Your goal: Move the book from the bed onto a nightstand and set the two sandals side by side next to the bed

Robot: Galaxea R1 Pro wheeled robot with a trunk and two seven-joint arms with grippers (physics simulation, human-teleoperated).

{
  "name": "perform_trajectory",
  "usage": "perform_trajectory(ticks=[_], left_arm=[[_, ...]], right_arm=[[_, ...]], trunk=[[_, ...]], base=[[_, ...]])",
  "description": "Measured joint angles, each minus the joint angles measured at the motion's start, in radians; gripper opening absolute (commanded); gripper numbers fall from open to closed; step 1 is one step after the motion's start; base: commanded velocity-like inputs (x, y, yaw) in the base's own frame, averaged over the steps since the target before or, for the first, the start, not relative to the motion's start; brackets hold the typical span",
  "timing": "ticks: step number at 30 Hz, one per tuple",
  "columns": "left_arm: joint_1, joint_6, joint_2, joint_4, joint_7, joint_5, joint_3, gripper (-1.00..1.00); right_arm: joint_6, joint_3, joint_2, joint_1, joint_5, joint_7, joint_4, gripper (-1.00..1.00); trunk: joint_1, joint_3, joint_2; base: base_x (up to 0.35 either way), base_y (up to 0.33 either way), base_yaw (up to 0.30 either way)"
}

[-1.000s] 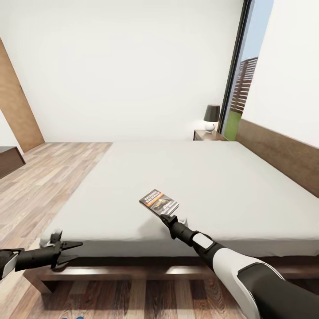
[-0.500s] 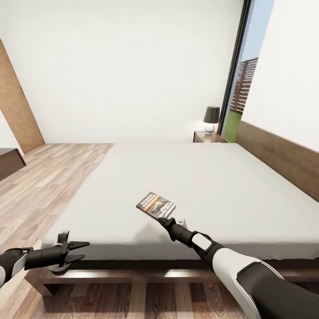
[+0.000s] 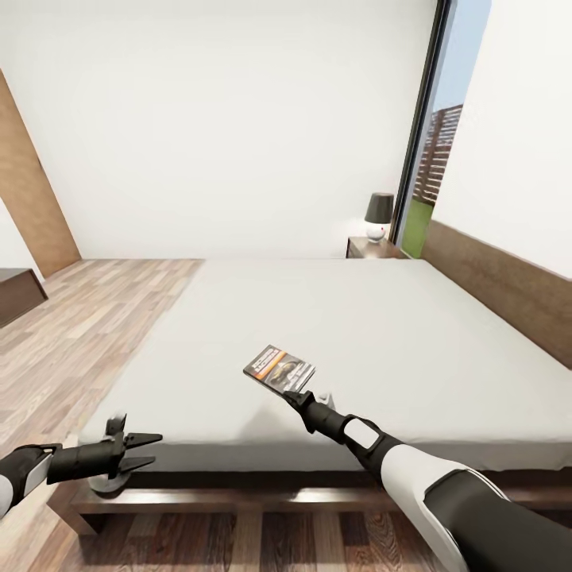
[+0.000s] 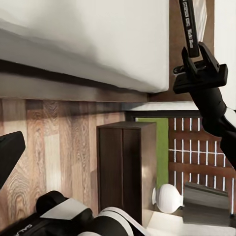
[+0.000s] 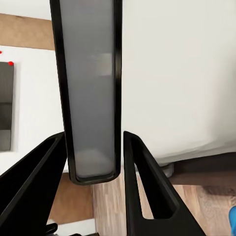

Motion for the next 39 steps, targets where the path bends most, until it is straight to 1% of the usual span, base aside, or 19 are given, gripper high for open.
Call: perform_trajectory(ticks=[7, 18, 39], left_arm=[[0.000, 0.000, 0.002, 0.000, 0.000, 0.001, -0.001, 1.00], [0.017, 0.001, 0.004, 0.000, 0.001, 0.002, 0.001, 1.00], [0.018, 0.002, 0.004, 0.000, 0.002, 0.002, 0.001, 1.00]], right_arm=[[0.000, 0.001, 0.000, 0.000, -0.001, 0.002, 0.000, -1.00], [-0.001, 0.005, 0.000, 0.000, -0.002, 0.010, -0.004, -1.00], [0.001, 0.006, 0.001, 0.000, -0.002, 0.014, -0.004, -1.00]], trunk=[[0.000, 0.000, 0.000], [0.000, 0.000, 0.000], [0.000, 0.000, 0.000]], base=[[0.000, 0.000, 0.000], [0.000, 0.000, 0.000], [-0.001, 0.015, 0.000]])
